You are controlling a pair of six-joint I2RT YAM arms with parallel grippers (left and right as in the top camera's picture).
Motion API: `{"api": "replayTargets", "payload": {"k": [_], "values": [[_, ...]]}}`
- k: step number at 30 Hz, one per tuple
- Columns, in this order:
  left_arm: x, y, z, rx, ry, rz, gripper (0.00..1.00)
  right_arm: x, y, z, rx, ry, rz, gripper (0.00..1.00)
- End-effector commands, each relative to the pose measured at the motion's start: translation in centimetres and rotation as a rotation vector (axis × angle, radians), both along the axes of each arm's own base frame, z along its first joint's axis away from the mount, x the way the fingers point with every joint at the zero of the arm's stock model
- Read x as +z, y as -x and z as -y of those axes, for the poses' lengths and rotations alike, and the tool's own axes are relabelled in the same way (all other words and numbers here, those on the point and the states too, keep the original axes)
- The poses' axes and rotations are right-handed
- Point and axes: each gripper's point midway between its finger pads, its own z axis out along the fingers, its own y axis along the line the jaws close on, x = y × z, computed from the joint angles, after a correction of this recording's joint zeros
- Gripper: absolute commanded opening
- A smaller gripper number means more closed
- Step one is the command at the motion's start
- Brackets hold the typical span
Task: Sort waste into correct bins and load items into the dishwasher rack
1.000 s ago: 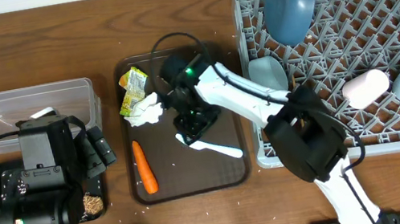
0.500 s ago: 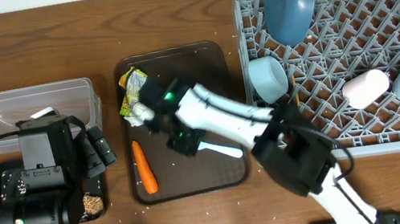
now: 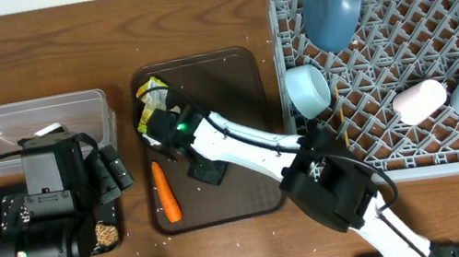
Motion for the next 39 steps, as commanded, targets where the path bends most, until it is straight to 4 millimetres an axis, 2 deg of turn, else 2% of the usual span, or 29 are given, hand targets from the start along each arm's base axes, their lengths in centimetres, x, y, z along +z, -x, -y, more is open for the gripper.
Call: {"api": "replayTargets", "payload": {"k": [1,3,7,9,13,16,20,27,30,34,36,39], "values": [[0.5,0.0,-0.3,0.015,-0.01,0.012,0.98,-2.0,-0.2,1.2,-0.03,0.062,-0.006,0.01],[0.5,0.0,-0.3,0.015,-0.01,0.012,0.98,-2.0,-0.4,1.3,-0.033,0.067,0.001,0.01],[0.5,0.0,-0.3,0.015,-0.01,0.012,0.98,-1.0,-2.1,1.8,-0.091,0.093,0.087,0.02],[0.5,0.0,-0.3,0.015,-0.01,0.012,0.98,-0.1,-3.1,1.6,-0.112,0.068,0.097,0.1],[0.5,0.0,-0.3,0.015,-0.01,0.012,0.98,2.1,-5.7,0.4,-0.174,-0.042,0.101,0.15],[0.5,0.0,-0.3,0.015,-0.01,0.012,0.98,3.4,-7.1,-0.4,-0.155,-0.133,0.069,0.19],[0.5,0.0,-0.3,0.014,-0.01,0.012,0.98,3.5,-8.6,0.8,-0.142,-0.148,0.064,0.22],[0.5,0.0,-0.3,0.015,-0.01,0.012,0.98,2.1,-8.1,1.7,-0.122,-0.184,-0.029,0.25],[0.5,0.0,-0.3,0.014,-0.01,0.012,0.98,1.3,-7.3,1.8,-0.098,-0.179,-0.056,0.26],[0.5,0.0,-0.3,0.014,-0.01,0.012,0.98,0.6,-6.0,1.7,-0.059,-0.175,-0.096,0.32],[0.5,0.0,-0.3,0.015,-0.01,0.012,0.98,0.0,-5.8,1.8,-0.067,-0.172,-0.099,0.31],[0.5,0.0,-0.3,0.014,-0.01,0.012,0.98,-0.7,-5.9,2.0,-0.085,-0.176,-0.094,0.24]]}}
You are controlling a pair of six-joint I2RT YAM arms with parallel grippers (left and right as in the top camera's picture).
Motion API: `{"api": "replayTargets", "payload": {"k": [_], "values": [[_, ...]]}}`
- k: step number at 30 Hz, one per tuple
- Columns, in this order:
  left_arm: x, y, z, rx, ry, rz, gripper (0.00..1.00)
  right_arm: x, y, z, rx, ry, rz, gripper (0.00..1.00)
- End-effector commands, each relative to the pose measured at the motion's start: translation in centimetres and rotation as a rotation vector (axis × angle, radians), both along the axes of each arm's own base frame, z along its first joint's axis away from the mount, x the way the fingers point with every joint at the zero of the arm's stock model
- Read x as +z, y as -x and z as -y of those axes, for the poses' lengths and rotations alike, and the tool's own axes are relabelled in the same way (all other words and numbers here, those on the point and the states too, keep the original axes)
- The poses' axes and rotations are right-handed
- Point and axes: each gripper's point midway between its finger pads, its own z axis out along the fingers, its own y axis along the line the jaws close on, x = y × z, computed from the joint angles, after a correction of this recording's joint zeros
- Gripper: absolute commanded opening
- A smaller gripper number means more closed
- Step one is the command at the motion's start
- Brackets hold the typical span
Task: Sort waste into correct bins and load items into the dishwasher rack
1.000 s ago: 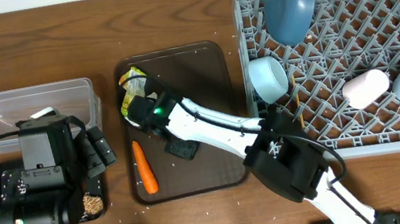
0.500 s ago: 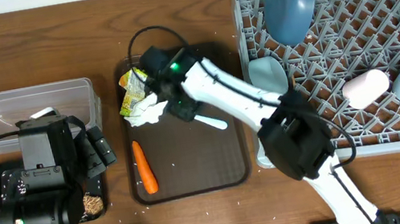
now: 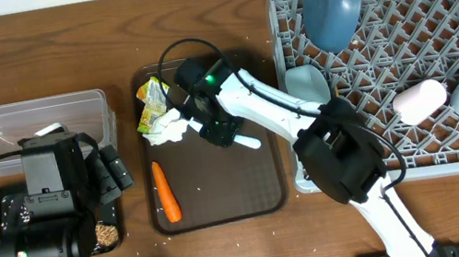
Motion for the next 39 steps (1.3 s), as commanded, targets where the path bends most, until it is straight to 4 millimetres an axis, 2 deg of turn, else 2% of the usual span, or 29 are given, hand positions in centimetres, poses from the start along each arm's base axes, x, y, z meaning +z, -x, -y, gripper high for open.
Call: {"api": "replayTargets", "payload": {"k": [1,4,6,16,27,31,36,37,39], "values": [[0.5,0.0,-0.3,0.015,-0.01,0.012,0.98,-1.2,0.9,0.0,0.005,-0.003,-0.028,0.19],[0.5,0.0,-0.3,0.014,-0.01,0.012,0.98,-1.4,1.1,0.5,-0.004,0.013,-0.039,0.03],[0.5,0.0,-0.3,0.014,-0.01,0.012,0.98,-1.5,0.8,1.1,-0.034,0.045,-0.025,0.01],[0.5,0.0,-0.3,0.014,-0.01,0.012,0.98,-0.5,0.7,1.2,-0.094,0.071,-0.014,0.01],[0.5,0.0,-0.3,0.014,-0.01,0.012,0.98,4.2,-0.5,0.3,-0.126,-0.001,0.055,0.01],[0.5,0.0,-0.3,0.015,-0.01,0.012,0.98,6.1,-0.8,0.3,-0.186,-0.033,0.077,0.01],[0.5,0.0,-0.3,0.015,-0.01,0.012,0.98,7.0,-0.3,-0.3,-0.158,-0.089,0.043,0.01],[0.5,0.0,-0.3,0.015,-0.01,0.012,0.98,6.8,-0.3,-0.2,-0.152,-0.087,0.042,0.02],[0.5,0.0,-0.3,0.014,-0.01,0.012,0.98,6.5,-0.3,0.0,-0.135,-0.084,0.042,0.16]]}}
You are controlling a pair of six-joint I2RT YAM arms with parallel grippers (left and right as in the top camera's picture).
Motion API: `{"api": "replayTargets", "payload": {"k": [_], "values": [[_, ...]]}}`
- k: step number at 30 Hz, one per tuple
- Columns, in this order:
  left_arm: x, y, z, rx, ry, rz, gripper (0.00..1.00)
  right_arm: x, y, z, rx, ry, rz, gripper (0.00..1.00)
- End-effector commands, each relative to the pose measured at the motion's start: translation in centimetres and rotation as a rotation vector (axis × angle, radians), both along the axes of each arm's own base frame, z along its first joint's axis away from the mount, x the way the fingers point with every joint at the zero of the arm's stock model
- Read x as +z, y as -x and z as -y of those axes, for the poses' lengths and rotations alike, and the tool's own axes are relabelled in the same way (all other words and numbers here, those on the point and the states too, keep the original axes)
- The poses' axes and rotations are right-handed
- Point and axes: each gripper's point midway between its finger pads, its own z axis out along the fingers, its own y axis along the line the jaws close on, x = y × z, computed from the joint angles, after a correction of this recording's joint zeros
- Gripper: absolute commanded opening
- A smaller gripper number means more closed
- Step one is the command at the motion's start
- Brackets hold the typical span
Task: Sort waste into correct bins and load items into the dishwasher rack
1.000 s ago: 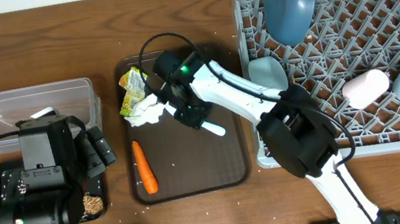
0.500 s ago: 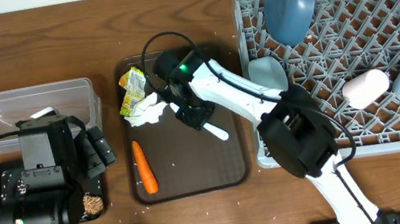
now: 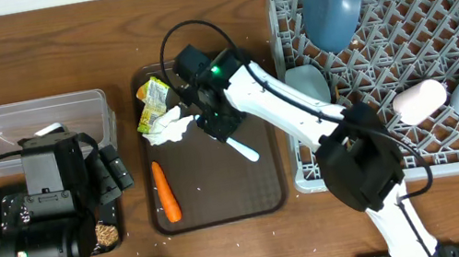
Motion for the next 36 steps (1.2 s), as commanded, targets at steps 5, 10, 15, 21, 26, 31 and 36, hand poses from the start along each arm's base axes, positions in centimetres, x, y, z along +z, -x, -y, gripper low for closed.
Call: {"api": "replayTargets", "payload": {"k": [5,10,15,21,26,31,36], "values": [[0.5,0.0,-0.3,0.015,-0.011,0.013,0.98,-0.1,0.0,0.1,0.041,-0.031,0.0,0.46],[0.5,0.0,-0.3,0.015,-0.011,0.013,0.98,-2.5,0.8,1.1,0.036,-0.007,-0.028,0.38],[0.5,0.0,-0.3,0.015,-0.011,0.013,0.98,-4.2,1.6,1.9,0.032,0.013,-0.051,0.32],[0.5,0.0,-0.3,0.015,-0.011,0.013,0.98,-5.6,2.6,2.8,0.033,0.037,-0.079,0.17],[0.5,0.0,-0.3,0.015,-0.011,0.013,0.98,-6.4,2.9,3.6,0.02,0.074,-0.079,0.01],[0.5,0.0,-0.3,0.015,-0.011,0.013,0.98,-6.3,2.3,4.1,-0.035,0.103,-0.053,0.01],[0.5,0.0,-0.3,0.015,-0.01,0.013,0.98,-5.2,1.8,3.7,-0.087,0.09,-0.044,0.01]]}}
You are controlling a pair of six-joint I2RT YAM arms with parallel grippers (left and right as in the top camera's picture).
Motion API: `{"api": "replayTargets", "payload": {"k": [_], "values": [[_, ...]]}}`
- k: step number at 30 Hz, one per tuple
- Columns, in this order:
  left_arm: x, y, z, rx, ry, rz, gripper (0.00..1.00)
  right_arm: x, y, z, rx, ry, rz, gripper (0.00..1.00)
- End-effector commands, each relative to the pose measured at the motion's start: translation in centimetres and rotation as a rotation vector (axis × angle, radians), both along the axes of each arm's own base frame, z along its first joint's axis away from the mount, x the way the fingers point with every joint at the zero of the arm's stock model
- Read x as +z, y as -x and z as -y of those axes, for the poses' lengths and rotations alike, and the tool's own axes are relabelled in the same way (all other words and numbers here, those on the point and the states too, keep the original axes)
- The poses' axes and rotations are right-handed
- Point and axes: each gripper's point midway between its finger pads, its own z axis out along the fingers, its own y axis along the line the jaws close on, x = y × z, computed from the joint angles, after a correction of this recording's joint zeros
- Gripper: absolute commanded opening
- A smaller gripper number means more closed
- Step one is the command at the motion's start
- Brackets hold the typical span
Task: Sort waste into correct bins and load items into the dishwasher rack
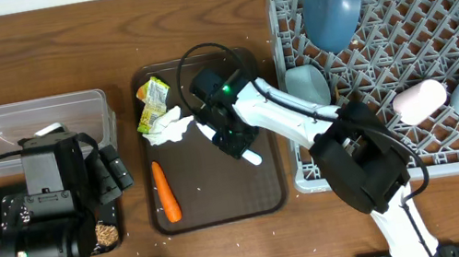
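Observation:
On the brown tray [222, 195] lie an orange carrot [164, 192], a yellow-green wrapper [153, 104] and a crumpled white paper [171, 126]. My right gripper [234, 142] is low over the tray's middle, just right of the paper. A white utensil [252, 155] sticks out of it toward the lower right, and the gripper seems shut on it. The grey dishwasher rack on the right holds a blue bowl, a light blue cup [308, 85], a pink cup [418, 100] and another pale cup. My left gripper [111, 172] rests at the left, its jaws unclear.
A clear plastic bin stands at the far left. Below it, a black bin [105, 233] with food scraps is mostly hidden under the left arm. The right arm's cable loops over the tray's upper part. Crumbs dot the wooden table.
My right gripper has moved down and a little right, from the tray's upper middle toward its centre. The white utensil has shifted with it. The left arm has not moved.
First my right gripper was at the tray's upper left, by the wrapper and paper. Then it stood right of them with a white utensil showing at its fingers. It stayed near there, and now sits lower over the tray's middle with the utensil.

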Motion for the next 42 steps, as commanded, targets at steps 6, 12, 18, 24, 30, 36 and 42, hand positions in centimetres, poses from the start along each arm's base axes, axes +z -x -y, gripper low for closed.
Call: {"api": "replayTargets", "payload": {"k": [6,12,18,24,30,36,42], "values": [[0.5,0.0,-0.3,0.015,-0.01,0.013,0.98,3.1,-1.9,0.2,-0.087,-0.008,0.068,0.01],[0.5,0.0,-0.3,0.015,-0.01,0.013,0.98,6.1,-2.3,-0.2,-0.098,-0.054,0.117,0.01],[0.5,0.0,-0.3,0.014,-0.01,0.013,0.98,6.6,-1.9,0.2,-0.097,-0.046,0.109,0.09],[0.5,0.0,-0.3,0.015,-0.01,0.013,0.98,3.2,0.4,1.8,-0.09,0.027,-0.003,0.37],[0.5,0.0,-0.3,0.014,-0.01,0.013,0.98,-0.2,1.6,2.6,-0.079,0.077,-0.048,0.37],[0.5,0.0,-0.3,0.015,-0.01,0.013,0.98,-1.9,2.0,3.5,-0.086,0.119,-0.089,0.37],[0.5,0.0,-0.3,0.014,-0.01,0.013,0.98,-1.9,2.1,3.6,-0.081,0.127,-0.09,0.21]]}}
